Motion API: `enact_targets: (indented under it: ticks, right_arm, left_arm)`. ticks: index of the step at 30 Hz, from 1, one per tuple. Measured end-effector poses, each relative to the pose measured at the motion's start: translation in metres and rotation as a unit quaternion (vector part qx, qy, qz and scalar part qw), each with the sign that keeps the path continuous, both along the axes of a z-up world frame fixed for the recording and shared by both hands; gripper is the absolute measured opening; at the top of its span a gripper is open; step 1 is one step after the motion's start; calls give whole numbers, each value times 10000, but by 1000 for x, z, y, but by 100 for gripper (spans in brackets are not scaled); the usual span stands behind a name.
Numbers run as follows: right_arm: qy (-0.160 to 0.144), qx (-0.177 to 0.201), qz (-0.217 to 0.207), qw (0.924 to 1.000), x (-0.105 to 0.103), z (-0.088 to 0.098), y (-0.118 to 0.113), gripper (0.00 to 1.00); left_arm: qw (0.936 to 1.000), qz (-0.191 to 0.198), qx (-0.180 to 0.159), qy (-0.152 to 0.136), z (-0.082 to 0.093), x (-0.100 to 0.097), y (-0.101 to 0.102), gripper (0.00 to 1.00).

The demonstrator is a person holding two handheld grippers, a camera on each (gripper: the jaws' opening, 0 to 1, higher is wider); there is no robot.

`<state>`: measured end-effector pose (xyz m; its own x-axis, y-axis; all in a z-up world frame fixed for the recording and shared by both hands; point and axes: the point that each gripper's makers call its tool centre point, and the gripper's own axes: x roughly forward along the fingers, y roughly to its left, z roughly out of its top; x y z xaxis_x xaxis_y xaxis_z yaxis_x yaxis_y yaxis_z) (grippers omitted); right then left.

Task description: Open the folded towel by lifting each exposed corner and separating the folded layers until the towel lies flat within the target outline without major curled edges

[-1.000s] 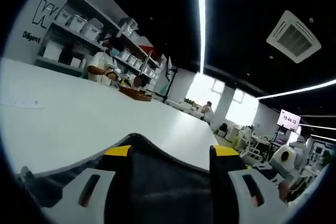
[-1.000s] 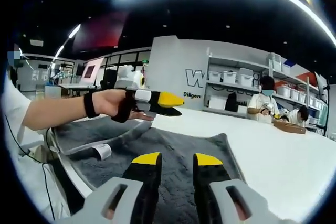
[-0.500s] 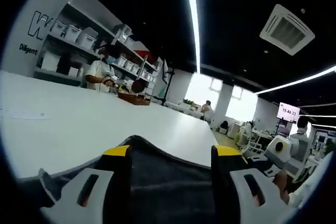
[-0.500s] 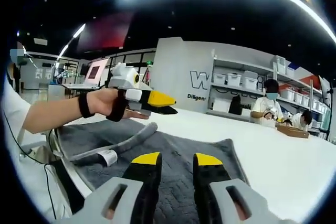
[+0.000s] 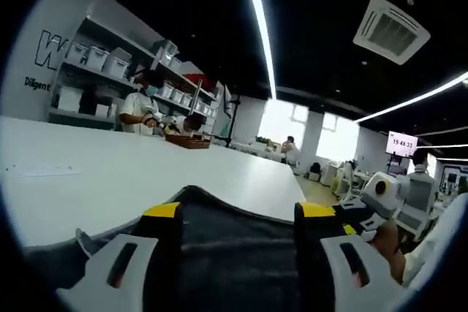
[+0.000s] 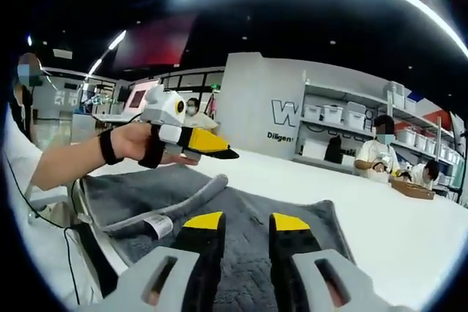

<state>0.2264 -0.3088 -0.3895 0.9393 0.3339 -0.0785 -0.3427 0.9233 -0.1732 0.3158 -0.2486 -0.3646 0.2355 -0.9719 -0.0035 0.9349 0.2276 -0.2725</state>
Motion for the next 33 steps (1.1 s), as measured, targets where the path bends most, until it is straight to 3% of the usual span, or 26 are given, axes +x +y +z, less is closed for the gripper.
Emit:
enact_targets:
  ticks: [5,13,14,33]
  right_arm:
    - [-51,4,58,10000,2,4,7,19]
    - [-48,-10,179,9998,4,5,19,19]
    - [-53,-16,192,9998,4,6,21,18]
    - [-73,30,437,9990,8,9,41,18]
  left_arm:
    - [9998,-49,127,-129,0,6,9,58]
    - [9997,91,63,-195,5,16,28,58]
    - [9995,114,89,-294,5,13,33,58]
    - [9992,186,175,-311,-9,-23,66,58]
